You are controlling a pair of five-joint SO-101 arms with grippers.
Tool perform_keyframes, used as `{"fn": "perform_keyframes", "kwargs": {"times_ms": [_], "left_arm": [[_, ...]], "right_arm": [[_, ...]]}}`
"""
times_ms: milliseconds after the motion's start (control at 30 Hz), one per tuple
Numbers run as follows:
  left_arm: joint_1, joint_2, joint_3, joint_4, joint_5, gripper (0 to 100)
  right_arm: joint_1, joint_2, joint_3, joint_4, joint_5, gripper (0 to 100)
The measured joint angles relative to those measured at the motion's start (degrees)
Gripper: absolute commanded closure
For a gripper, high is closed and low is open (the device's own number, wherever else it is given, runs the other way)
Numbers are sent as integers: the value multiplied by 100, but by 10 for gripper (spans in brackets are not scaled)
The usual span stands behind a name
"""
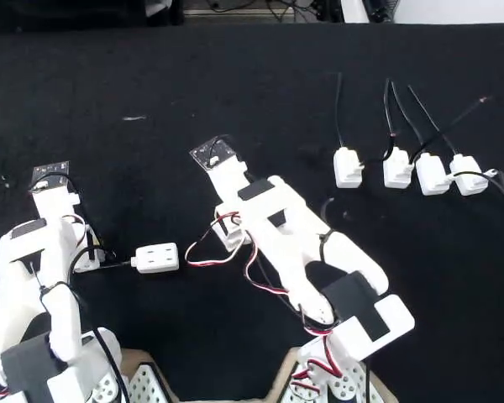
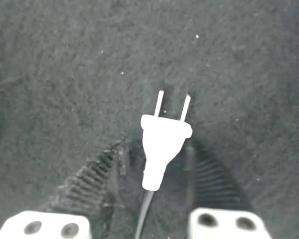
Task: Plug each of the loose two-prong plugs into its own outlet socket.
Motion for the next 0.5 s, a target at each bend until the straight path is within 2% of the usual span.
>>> {"fn": "perform_keyframes", "kwargs": {"times_ms": [267,500], "left_arm": [[0,0,0,0,0,845],[-18,0,0,0,0,845]], "right_arm": [[-9,-79,0,229,0,988],[-26,-1029,9,264,9,988]]}}
